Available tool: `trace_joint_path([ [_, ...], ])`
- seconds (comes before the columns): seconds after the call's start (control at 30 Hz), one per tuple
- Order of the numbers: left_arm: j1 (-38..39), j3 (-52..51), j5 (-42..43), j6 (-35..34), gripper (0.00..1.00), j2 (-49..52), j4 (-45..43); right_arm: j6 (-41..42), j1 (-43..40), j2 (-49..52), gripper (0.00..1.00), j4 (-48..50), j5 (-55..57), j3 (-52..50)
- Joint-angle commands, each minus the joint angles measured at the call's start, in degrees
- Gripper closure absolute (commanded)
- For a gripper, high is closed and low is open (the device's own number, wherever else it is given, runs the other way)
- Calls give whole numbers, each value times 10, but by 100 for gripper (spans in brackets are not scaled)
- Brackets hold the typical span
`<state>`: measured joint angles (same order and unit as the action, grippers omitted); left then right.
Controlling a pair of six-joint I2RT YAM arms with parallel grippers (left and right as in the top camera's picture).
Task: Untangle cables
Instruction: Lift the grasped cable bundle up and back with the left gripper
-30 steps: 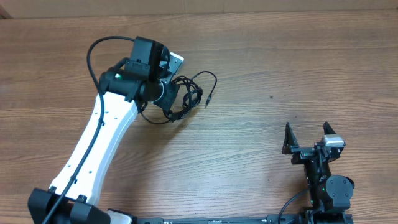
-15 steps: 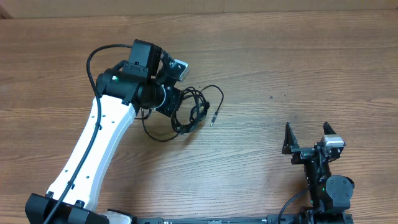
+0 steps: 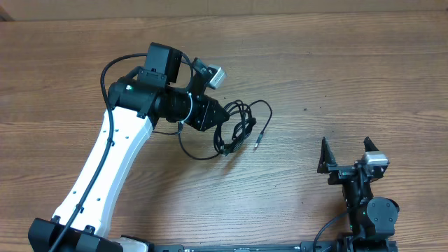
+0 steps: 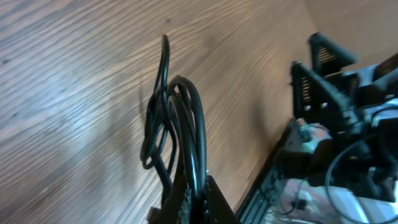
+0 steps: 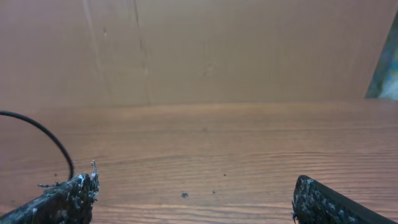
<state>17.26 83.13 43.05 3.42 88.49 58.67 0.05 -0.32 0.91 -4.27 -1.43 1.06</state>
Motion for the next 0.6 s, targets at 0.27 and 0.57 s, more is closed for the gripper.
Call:
trace_joint_path([
  [0.27, -71, 20, 202, -105, 96, -21, -105, 196, 3, -5, 0, -16, -86, 32],
  [0.57, -91, 20, 261, -158, 96, -21, -153, 243, 3, 17, 0, -126, -129, 120],
])
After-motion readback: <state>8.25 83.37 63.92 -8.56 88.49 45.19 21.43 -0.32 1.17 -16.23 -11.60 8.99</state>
